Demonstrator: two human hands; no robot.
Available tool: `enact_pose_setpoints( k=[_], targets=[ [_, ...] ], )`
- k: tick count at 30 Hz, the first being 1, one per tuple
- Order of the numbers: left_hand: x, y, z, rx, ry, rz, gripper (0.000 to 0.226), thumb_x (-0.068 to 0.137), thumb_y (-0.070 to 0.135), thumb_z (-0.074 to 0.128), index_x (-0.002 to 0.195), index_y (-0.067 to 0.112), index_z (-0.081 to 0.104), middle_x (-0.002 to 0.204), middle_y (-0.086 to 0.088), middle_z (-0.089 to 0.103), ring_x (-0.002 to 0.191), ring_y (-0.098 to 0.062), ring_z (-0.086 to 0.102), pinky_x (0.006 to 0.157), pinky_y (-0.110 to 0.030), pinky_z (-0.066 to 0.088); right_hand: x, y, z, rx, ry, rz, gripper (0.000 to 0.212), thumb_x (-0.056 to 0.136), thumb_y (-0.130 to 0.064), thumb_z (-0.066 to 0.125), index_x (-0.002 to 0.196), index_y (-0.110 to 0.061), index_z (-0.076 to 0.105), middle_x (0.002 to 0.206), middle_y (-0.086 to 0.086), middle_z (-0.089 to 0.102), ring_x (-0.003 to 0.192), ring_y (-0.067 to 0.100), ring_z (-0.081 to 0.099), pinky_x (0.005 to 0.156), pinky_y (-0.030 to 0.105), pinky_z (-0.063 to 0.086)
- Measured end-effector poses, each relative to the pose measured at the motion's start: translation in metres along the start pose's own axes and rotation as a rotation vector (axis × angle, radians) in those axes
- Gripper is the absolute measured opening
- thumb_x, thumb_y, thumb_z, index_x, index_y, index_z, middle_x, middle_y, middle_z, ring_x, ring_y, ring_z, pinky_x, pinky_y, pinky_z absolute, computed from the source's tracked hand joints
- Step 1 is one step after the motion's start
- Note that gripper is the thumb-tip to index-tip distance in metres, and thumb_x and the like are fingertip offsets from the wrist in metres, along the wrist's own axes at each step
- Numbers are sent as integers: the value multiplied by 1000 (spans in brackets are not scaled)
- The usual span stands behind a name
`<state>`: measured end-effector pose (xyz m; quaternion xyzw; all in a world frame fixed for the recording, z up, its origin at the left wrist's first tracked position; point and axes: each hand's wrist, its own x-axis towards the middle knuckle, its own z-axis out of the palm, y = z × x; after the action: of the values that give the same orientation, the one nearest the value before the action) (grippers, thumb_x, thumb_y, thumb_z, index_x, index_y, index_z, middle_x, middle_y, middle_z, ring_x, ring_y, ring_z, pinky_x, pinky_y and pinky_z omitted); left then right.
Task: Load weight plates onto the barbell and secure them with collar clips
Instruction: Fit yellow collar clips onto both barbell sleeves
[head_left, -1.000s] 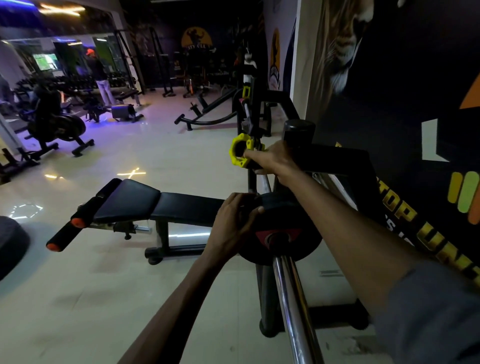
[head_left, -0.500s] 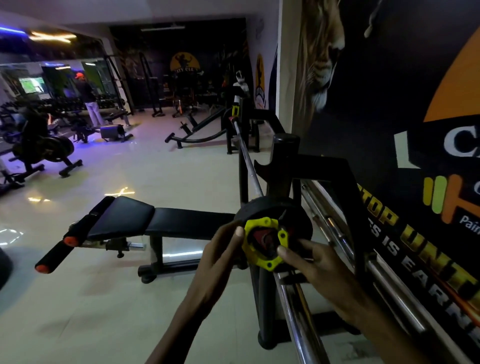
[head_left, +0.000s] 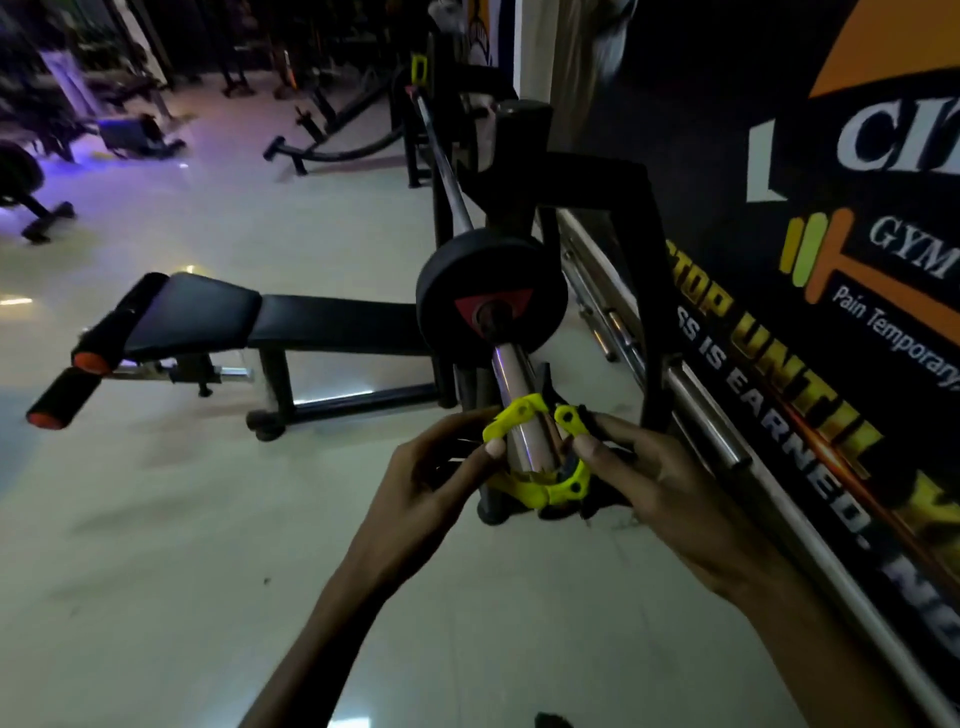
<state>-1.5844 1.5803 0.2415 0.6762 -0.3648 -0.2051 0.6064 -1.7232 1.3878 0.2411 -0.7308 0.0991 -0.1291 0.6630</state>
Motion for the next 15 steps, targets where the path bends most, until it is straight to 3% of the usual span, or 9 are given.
enact_pose_setpoints(
  k=[2,5,8,12,15],
  targets=[
    [-9,-7,5,6,-10,-7,28,104,28,64,131,28,69,113,2,78,109,-15,74,85,-18,57,-9,8,-3,-27,16,36,43,87,-60,68,128,-50,67,118,-3,78,110,21,74,84,31,64],
    [-23,-16,16,-22,-12,-27,31,103,28,64,134,27,68,113,1,78,104,-16,75,81,-16,57,-25,18,-3,-29,24,38,42,95,-53,65,136,-42,65,127,-6,74,116,23,71,85,43,65],
    [-29,-22,22,-18,-30,-68,35,102,29,65,137,28,65,119,2,76,110,-16,74,86,-19,56,-32,27,-3,-29,61,70,39,92,-53,65,131,-48,66,131,-11,71,121,16,68,83,31,63],
    [-38,-37,32,-27,-36,-98,41,100,23,68,140,25,61,123,-2,74,115,-19,72,96,-33,59,-40,46,-5,-28,63,75,47,95,-42,65,141,-40,60,141,-13,65,134,10,60,103,40,57],
    [-39,-44,34,-10,-18,-89,44,98,18,70,140,21,59,125,-4,72,117,-22,71,99,-39,59,-40,52,-7,13,85,58,49,95,-33,66,143,-36,60,140,-13,67,134,8,60,103,31,56]
  ],
)
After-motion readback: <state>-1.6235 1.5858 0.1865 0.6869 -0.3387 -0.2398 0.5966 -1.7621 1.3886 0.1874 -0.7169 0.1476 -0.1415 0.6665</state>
